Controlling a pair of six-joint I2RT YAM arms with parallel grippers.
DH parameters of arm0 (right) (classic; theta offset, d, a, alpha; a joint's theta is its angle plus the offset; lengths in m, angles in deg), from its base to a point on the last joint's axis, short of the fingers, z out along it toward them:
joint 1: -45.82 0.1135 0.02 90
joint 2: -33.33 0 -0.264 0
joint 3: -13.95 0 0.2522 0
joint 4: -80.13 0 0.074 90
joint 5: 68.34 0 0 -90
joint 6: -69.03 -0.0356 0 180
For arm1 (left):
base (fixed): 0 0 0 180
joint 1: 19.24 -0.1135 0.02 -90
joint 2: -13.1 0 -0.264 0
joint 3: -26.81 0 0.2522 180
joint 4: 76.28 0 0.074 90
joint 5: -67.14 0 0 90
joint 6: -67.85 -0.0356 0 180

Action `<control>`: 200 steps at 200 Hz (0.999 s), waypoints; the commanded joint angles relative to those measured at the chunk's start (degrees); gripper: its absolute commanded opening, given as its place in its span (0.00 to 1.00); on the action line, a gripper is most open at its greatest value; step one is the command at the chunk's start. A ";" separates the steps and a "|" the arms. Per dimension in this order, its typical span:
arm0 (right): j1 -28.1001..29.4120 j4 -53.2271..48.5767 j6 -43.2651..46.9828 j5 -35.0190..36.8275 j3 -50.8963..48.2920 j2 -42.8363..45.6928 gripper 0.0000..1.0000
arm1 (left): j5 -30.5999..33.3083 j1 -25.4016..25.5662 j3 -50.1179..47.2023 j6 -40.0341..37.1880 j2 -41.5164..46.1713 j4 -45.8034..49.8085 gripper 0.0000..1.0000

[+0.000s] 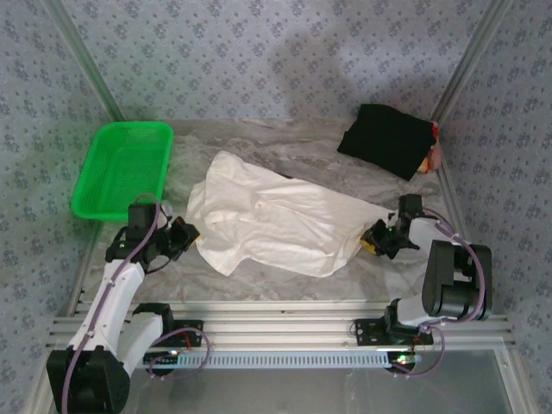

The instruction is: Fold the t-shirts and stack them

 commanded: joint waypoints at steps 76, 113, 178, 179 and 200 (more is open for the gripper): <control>2.27 -1.16 -1.57 -0.89 2.71 -0.88 0.24 | -1.30 0.44 -0.84 -0.65 0.13 -1.23 0.00; 2.81 -0.97 -1.71 -0.80 2.90 -0.90 0.24 | -1.48 0.48 -0.92 -0.81 0.16 -1.19 0.00; 3.08 0.35 -3.61 0.30 2.55 -0.84 0.19 | -1.74 0.45 -1.27 -0.77 0.44 -1.21 0.00; 3.08 0.44 -3.67 0.29 2.59 -0.82 0.19 | -1.74 0.45 -1.32 -0.75 0.48 -1.20 0.00; 3.59 1.24 -4.42 0.00 3.04 -0.80 0.19 | -1.81 0.45 -1.54 -0.78 0.65 -1.14 0.00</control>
